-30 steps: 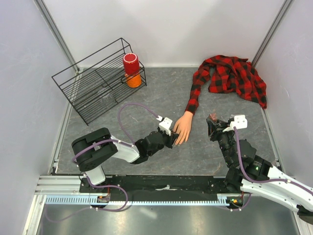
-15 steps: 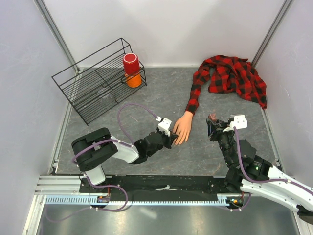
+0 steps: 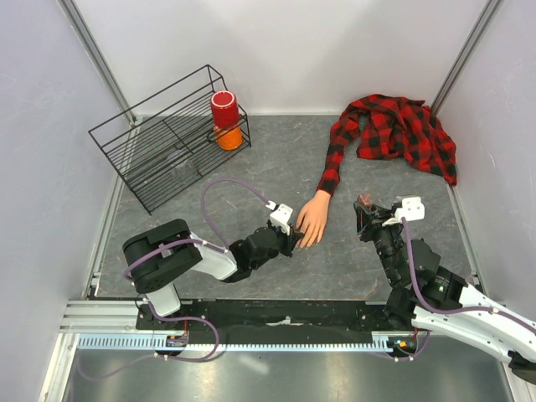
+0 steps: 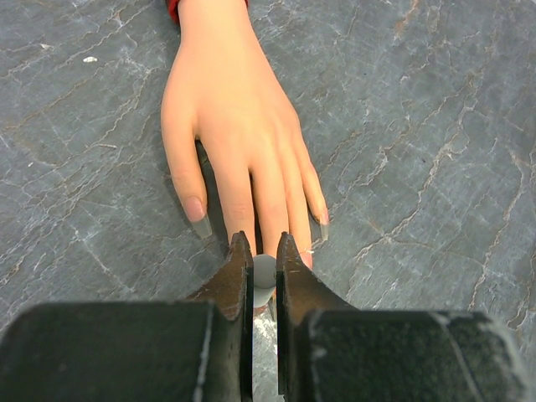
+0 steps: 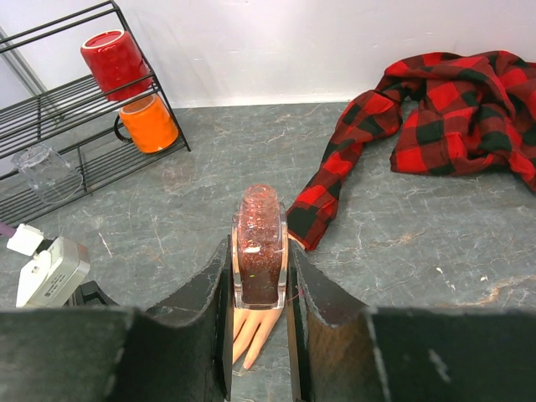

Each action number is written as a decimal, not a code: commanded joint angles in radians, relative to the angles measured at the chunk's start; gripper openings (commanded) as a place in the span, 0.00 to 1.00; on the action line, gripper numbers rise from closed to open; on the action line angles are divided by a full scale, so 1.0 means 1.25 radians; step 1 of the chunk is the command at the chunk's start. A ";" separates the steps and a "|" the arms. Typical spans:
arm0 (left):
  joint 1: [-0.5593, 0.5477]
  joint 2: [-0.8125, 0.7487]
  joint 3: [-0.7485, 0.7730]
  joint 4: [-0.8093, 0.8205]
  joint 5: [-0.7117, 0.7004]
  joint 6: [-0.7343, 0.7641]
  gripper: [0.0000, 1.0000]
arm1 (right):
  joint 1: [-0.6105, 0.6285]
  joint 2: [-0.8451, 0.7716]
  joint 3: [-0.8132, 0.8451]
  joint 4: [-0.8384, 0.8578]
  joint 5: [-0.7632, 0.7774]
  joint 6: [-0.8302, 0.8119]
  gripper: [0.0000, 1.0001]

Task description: Paint the nails

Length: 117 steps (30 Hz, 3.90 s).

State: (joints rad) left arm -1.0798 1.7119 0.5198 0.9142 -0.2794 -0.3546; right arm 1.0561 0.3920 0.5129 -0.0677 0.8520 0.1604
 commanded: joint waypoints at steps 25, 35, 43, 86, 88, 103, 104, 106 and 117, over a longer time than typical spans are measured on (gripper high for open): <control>0.013 0.001 0.042 0.023 -0.015 0.046 0.02 | -0.003 -0.009 -0.004 0.026 -0.007 -0.001 0.00; 0.015 -0.004 0.031 0.023 -0.011 0.030 0.02 | -0.003 -0.008 -0.004 0.026 -0.008 -0.001 0.00; 0.015 -0.001 0.020 0.031 0.009 0.010 0.02 | -0.003 -0.008 -0.003 0.027 -0.009 -0.001 0.00; 0.001 -0.006 0.006 0.036 0.024 -0.002 0.02 | -0.003 -0.012 -0.007 0.028 -0.009 -0.002 0.00; 0.001 -0.005 0.011 0.034 0.025 -0.001 0.02 | -0.003 -0.012 -0.007 0.028 -0.009 -0.003 0.00; 0.018 -0.127 0.046 -0.050 -0.011 0.054 0.02 | -0.003 0.008 0.007 0.030 -0.019 -0.006 0.00; 0.021 -0.158 0.046 -0.086 -0.019 0.058 0.02 | -0.003 0.010 0.011 0.028 -0.021 -0.007 0.00; 0.022 -0.219 0.054 -0.136 -0.028 0.062 0.02 | -0.002 0.024 0.023 0.028 -0.035 -0.009 0.00; 0.108 -0.655 0.359 -0.768 0.214 0.025 0.02 | -0.003 0.222 0.198 -0.051 -0.482 -0.074 0.00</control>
State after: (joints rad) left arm -0.9630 0.9810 0.8219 0.2703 -0.1585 -0.3237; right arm 1.0531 0.5697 0.6403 -0.1051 0.5663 0.1211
